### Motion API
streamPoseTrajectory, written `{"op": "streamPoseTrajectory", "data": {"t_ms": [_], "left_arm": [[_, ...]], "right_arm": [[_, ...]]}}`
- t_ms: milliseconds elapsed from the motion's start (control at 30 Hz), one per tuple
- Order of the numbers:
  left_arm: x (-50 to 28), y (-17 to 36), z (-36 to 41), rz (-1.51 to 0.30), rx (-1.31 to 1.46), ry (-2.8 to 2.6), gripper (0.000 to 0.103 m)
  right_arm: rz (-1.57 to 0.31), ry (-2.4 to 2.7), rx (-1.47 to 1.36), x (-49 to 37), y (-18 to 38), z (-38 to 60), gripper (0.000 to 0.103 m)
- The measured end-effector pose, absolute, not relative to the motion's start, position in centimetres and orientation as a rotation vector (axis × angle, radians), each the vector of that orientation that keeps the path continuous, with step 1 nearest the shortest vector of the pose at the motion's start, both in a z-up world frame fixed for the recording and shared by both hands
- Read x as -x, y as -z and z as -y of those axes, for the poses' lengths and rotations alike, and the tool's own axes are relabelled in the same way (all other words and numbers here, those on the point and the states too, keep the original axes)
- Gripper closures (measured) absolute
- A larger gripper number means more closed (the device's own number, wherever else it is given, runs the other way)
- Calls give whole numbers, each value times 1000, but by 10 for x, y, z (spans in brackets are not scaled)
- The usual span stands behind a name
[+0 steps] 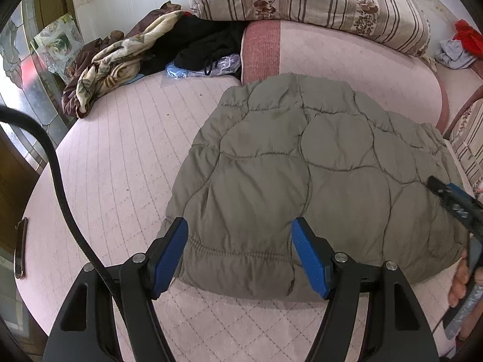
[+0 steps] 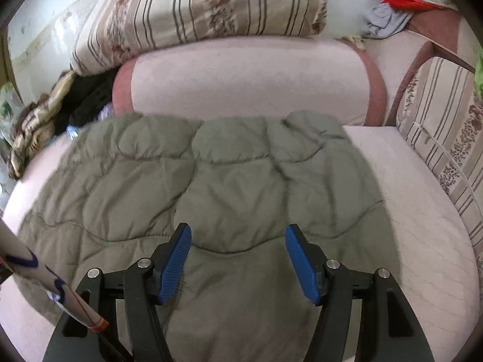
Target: Fold large clothes
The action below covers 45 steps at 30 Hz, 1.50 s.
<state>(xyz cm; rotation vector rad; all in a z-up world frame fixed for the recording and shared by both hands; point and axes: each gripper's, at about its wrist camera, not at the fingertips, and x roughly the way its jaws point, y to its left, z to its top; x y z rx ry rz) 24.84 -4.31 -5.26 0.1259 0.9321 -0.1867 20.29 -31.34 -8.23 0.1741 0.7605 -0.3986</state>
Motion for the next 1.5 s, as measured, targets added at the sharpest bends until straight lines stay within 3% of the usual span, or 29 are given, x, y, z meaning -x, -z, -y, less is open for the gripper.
{"op": "streamPoseTrajectory", "data": {"t_ms": [133, 900, 1167, 1500], "left_arm": [[-249, 53, 36, -935, -131, 173, 33], [-193, 6, -22, -863, -100, 69, 33], [-218, 17, -31, -886, -111, 32, 33], [-282, 60, -37, -985, -81, 2, 33]], "right_arm": [[-815, 403, -157, -215, 101, 315, 28], [-783, 580, -281, -64, 57, 408, 23], [-791, 540, -318, -80, 58, 426, 17], [-833, 511, -349, -119, 79, 436, 16]]}}
